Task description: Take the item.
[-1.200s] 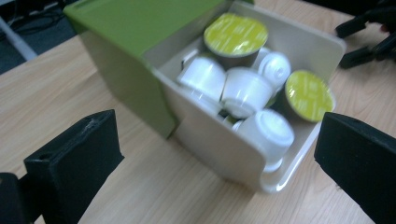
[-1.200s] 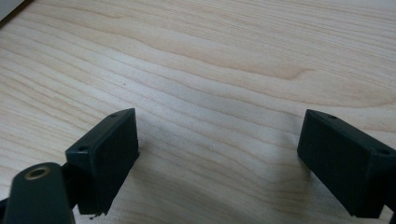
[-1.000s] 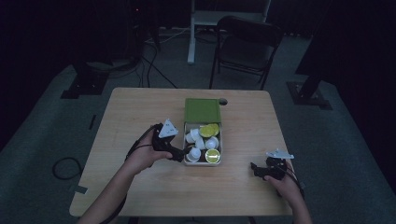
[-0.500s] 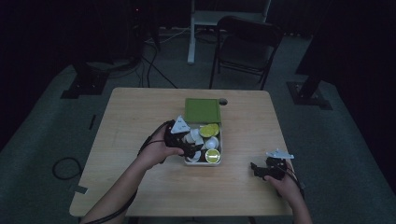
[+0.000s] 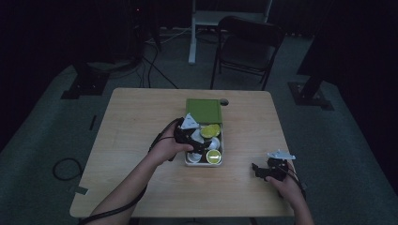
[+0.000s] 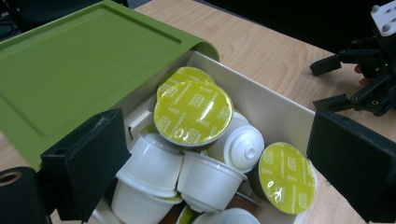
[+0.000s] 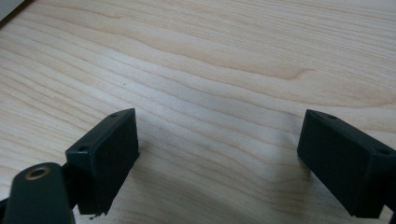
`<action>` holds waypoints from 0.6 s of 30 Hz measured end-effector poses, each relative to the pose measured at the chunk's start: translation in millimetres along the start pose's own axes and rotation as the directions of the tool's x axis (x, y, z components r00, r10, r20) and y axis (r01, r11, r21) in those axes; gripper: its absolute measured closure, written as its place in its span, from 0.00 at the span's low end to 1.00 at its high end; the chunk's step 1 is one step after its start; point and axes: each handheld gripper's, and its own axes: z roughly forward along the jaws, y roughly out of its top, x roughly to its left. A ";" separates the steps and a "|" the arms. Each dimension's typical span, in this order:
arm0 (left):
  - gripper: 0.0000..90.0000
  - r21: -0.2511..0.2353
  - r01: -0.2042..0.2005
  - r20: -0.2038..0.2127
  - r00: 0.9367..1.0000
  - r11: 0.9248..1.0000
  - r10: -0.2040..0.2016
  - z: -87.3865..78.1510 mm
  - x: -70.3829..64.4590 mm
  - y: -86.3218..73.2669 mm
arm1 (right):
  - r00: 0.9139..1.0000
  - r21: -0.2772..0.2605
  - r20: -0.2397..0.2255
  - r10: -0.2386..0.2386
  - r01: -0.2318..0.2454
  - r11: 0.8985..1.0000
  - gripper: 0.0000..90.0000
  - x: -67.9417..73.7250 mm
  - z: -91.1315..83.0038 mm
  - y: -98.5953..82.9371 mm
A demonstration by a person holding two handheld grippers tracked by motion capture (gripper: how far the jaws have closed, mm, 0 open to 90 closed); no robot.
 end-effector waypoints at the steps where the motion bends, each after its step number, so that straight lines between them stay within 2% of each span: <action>1: 0.06 0.000 0.003 0.000 1.000 1.000 -0.003 1.6 0.4 0.4 | 1.000 0.000 0.000 0.000 0.000 1.000 0.13 0.0 0.0 0.0; 8: 0.08 0.027 0.030 -0.010 1.000 0.999 -0.030 15.1 4.1 1.7 | 1.000 0.001 0.000 0.002 -0.002 1.000 0.13 0.2 0.0 0.0; 10: 0.13 0.031 0.038 -0.024 0.999 0.999 -0.037 18.6 5.5 1.9 | 1.000 0.001 0.000 0.002 -0.002 1.000 0.13 0.2 0.0 0.0; 13: 0.15 0.035 0.048 -0.025 0.999 0.998 -0.047 23.1 7.1 2.1 | 1.000 0.001 0.000 0.002 -0.002 1.000 0.13 0.2 0.0 0.0; 18: 0.17 0.055 0.041 -0.024 0.999 0.998 -0.040 29.6 7.7 2.6 | 1.000 0.001 -0.003 -0.002 0.002 1.000 0.13 0.3 0.0 0.0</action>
